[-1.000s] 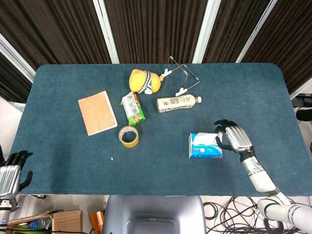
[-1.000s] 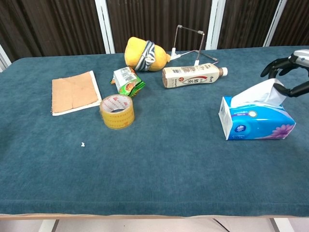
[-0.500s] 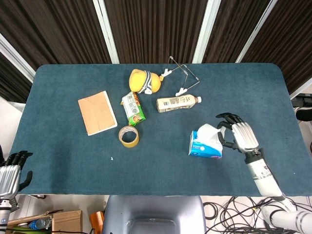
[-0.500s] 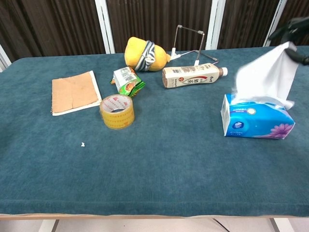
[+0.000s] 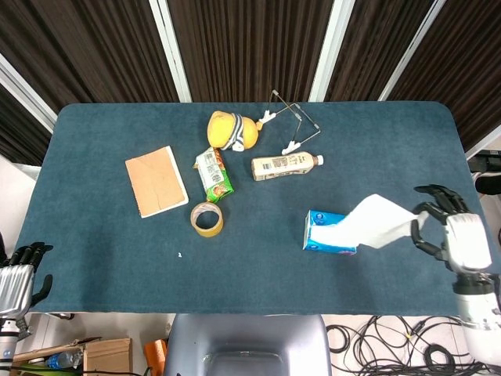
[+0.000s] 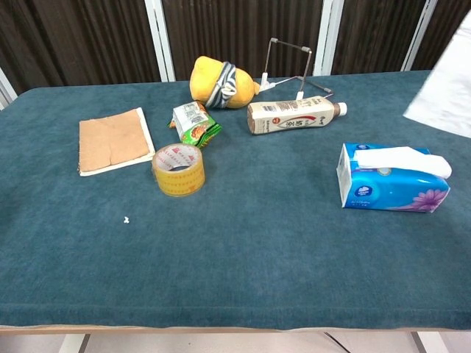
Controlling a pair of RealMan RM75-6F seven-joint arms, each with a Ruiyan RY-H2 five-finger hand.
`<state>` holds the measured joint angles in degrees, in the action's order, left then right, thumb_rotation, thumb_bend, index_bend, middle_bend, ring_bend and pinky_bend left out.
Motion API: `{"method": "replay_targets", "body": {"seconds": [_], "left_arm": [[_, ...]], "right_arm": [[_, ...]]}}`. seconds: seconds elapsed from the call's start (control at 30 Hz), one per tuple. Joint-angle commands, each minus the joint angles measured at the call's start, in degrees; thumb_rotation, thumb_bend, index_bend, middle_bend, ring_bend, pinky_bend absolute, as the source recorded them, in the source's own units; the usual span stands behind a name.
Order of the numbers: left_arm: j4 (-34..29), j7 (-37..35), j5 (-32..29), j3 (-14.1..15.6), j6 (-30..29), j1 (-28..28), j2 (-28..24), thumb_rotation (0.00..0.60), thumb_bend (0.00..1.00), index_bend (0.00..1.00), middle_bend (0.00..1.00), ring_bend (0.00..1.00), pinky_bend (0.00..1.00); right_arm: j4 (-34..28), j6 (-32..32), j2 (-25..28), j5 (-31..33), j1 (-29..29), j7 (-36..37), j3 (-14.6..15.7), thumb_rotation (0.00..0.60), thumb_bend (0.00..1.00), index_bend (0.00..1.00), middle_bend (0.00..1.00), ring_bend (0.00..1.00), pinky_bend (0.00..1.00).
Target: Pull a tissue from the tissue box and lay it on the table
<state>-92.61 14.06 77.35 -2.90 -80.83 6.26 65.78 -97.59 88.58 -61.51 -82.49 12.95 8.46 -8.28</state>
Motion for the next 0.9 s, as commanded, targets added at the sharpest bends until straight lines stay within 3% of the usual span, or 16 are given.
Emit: {"method": "replay_targets", "body": {"seconds": [0.03,0.2,0.3,0.4,0.43,0.47,0.57,0.67,0.9], "left_arm": [[0.1,0.2,-0.1,0.0,0.1,0.0,0.1,0.600,0.45,0.27,0.21,0.20,0.43],[0.1,0.4,-0.2,0.0,0.3,0.2,0.2,0.600,0.45,0.27,0.21,0.20,0.43],[0.2,1.2,-0.5,0.0,0.9,0.4,0.6,0.600,0.45,0.27,0.21,0.20,0.43],[0.5,1.8,-1.0,-0.1,1.4,0.7,0.8,0.600,0.45,0.27,0.21,0.20,0.43],[0.5,2.0,-1.2,-0.1,1.5,0.8,0.9,0.600,0.45,0.27,0.21,0.20,0.43],[0.6,2.2,-1.4,-0.1,1.7,0.8,1.0,0.600,0.45,0.27,0.21,0.20,0.43],[0.6,2.6,-1.8,-0.1,2.0,0.9,1.2,0.600,0.45,0.27,0.21,0.20,0.43],[0.5,2.9,-2.0,-0.1,2.1,1.0,1.3,0.600,0.45,0.27,0.21,0.20,0.43],[0.4,3.1,-2.1,0.0,2.3,1.0,1.3,0.600,0.45,0.27,0.21,0.20,0.43]], "right_arm": [[1.4,0.6,0.9,5.2,-3.2,-4.6,0.4,0.600,0.61,0.82,0.25,0.16,0.22],[3.9,0.8,0.1,7.3,-4.2,-4.5,-0.2,0.600,0.61,0.82,0.25,0.16,0.22],[8.3,1.0,-2.1,7.3,-4.6,-1.5,-0.7,0.600,0.60,0.78,0.25,0.16,0.22],[10.8,0.8,-3.6,6.2,-4.4,-1.5,-0.7,0.600,0.60,0.69,0.25,0.16,0.22],[11.0,0.4,-3.9,6.0,-4.2,-2.1,-0.6,0.600,0.58,0.61,0.23,0.15,0.22],[11.1,-0.1,-4.1,6.1,-4.0,-2.9,-0.6,0.600,0.55,0.54,0.22,0.15,0.21],[10.9,-1.4,-4.3,6.2,-3.6,-4.8,-0.7,0.600,0.33,0.24,0.12,0.09,0.17],[10.7,-1.8,-4.4,5.5,-3.3,-5.4,-0.7,0.600,0.20,0.03,0.05,0.06,0.17],[10.6,-1.1,-3.9,1.5,-3.8,-2.6,0.3,0.600,0.06,0.00,0.00,0.00,0.15]]}}
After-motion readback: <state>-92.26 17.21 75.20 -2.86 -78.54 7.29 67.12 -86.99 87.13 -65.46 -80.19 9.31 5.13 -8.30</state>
